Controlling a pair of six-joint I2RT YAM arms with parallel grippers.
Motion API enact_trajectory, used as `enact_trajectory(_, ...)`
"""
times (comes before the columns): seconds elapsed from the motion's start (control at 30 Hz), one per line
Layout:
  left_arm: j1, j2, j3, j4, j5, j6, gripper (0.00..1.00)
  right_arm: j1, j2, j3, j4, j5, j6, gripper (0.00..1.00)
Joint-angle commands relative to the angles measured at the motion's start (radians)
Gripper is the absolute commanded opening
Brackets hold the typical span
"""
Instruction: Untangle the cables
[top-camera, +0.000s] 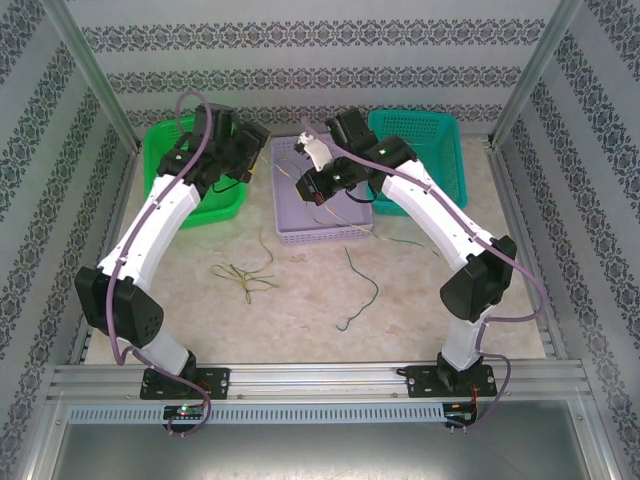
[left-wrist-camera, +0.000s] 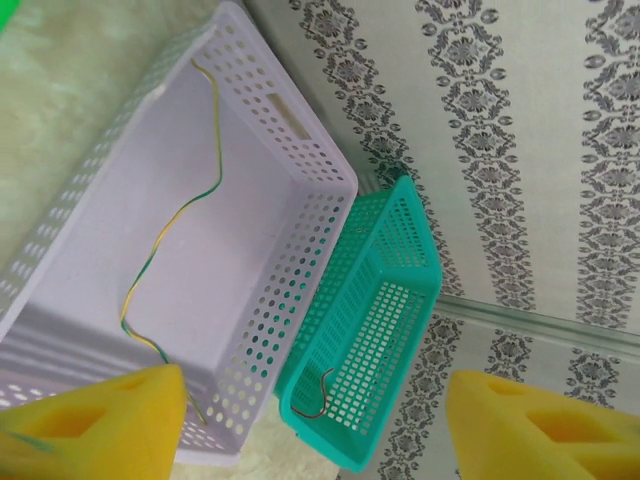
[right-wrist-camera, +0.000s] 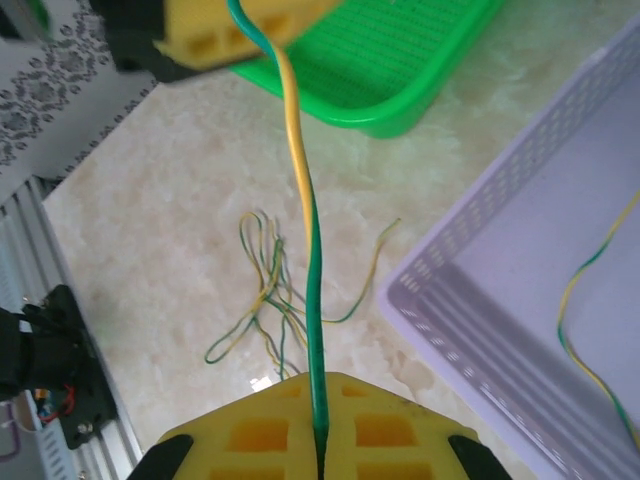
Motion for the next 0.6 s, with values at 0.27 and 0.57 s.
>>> enact_trajectory(0.27,0.081,-0.071,-0.039,-0.147,0.069,-0.139,0.56,0.055,-0.049,-0.025,0.023,0.122,-0.097,0.0)
enact_trajectory(0.57,0.146,-0.093,-0.09,-0.101,0.065,-0.172,0.13,0.067,-0.067,-0.065,0.037,0.129,-0.099,0.0)
